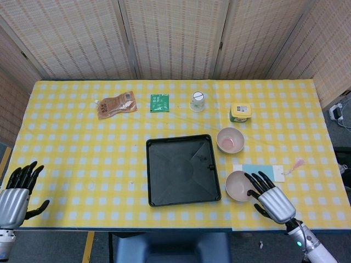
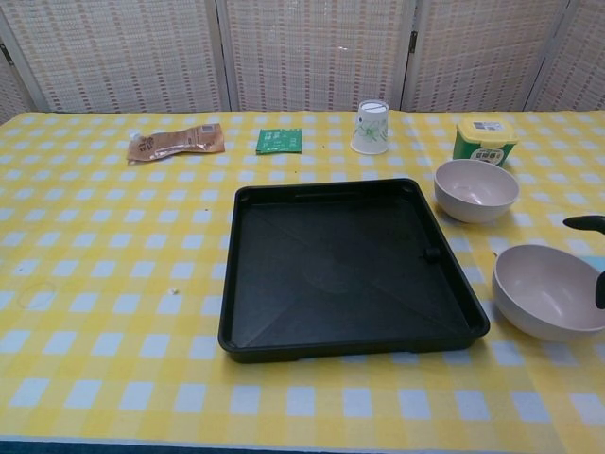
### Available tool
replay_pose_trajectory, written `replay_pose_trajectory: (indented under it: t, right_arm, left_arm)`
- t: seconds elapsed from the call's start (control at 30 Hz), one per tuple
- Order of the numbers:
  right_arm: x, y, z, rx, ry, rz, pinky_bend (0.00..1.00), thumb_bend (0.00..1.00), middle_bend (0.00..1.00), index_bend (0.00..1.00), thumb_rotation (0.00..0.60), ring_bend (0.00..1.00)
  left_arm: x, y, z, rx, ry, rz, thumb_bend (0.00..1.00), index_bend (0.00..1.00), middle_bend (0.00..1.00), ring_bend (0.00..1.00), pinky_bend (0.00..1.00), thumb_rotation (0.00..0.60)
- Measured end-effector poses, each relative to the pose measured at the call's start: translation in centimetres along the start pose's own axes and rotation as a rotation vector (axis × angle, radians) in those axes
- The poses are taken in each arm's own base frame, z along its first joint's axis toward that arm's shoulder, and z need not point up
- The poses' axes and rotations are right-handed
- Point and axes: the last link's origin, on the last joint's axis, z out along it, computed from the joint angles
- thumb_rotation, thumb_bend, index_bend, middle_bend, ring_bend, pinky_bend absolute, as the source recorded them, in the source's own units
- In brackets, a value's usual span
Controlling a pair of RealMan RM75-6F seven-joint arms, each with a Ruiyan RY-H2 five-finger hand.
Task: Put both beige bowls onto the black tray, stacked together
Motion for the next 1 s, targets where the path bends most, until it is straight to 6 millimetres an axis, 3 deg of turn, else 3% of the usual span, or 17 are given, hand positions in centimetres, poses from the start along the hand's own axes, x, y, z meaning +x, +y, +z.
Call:
replay_pose_trajectory:
  t: [0.37, 0.63, 1.0]
  right_arm:
    - [-1.2, -0.1, 2.3, -0.006, -0.026, 0.001, 0.0, 0.39, 0.0, 0.53, 0.6, 0.0]
    - [-1.7, -0.4, 3.4, -0.006, -0.023, -0.004, 0.0, 0.49, 0.0, 0.62, 0.6, 0.0]
    - [1.2, -1.0, 3.1, 0.019, 0.093, -0.003, 0.0, 0.49, 0.0, 0.63, 0.6, 0.0]
  left_arm:
    - [0.1, -0.2, 0.1, -0.003, -0.005, -0.012, 0.27, 0.0, 0.0, 0.0, 0.05, 0.6]
    - [0.2, -0.3, 0.1, -0.002, -0.008, -0.02, 0.27, 0.0, 0.0, 0.0, 0.05, 0.6]
    - [0.1, -0.4, 0.3, 0.007, -0.019, -0.028, 0.27, 0.0, 0.0, 0.0, 0.05, 0.6]
